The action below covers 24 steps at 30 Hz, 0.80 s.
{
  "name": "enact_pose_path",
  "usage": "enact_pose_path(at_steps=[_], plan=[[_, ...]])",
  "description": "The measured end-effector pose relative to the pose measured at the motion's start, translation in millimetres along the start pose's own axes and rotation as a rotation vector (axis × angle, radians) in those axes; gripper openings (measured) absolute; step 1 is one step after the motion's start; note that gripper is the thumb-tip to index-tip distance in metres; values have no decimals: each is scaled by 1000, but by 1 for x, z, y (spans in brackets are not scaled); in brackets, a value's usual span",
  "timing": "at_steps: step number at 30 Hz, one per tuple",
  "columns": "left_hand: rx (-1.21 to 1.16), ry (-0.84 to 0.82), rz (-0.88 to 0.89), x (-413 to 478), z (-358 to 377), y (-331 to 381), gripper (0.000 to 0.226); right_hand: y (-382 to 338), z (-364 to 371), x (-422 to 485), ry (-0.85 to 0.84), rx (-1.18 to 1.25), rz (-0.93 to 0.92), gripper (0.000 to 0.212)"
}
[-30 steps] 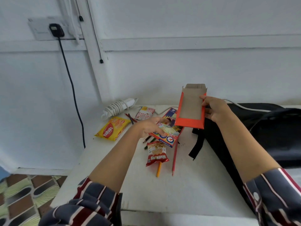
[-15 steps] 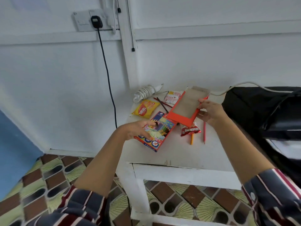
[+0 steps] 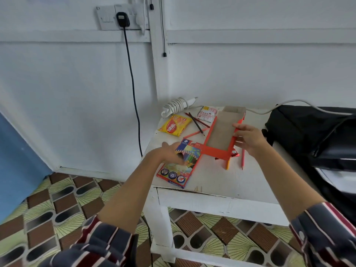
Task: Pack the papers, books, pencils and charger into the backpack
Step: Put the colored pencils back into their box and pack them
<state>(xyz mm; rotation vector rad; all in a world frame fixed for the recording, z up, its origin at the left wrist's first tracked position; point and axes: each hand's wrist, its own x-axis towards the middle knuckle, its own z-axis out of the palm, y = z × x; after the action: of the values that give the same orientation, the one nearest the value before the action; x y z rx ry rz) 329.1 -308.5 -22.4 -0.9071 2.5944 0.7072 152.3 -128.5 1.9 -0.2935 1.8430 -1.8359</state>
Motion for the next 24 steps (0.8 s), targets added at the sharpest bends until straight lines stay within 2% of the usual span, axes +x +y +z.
enact_pose_path(at_steps=[3, 10, 17, 24], plan=[[-127, 124, 7, 10, 15, 18, 102, -2, -2, 0, -9, -51, -13, 30], [1, 198, -24, 17, 29, 38, 124, -1, -8, 8, -5, 53, -45, 31], [-90, 158, 105, 5, 9, 35, 134, -3, 0, 21, 123, 182, -138, 31], [-116, 190, 155, 3, 4, 45, 134, 1, 15, 28, 157, 285, -121, 33]])
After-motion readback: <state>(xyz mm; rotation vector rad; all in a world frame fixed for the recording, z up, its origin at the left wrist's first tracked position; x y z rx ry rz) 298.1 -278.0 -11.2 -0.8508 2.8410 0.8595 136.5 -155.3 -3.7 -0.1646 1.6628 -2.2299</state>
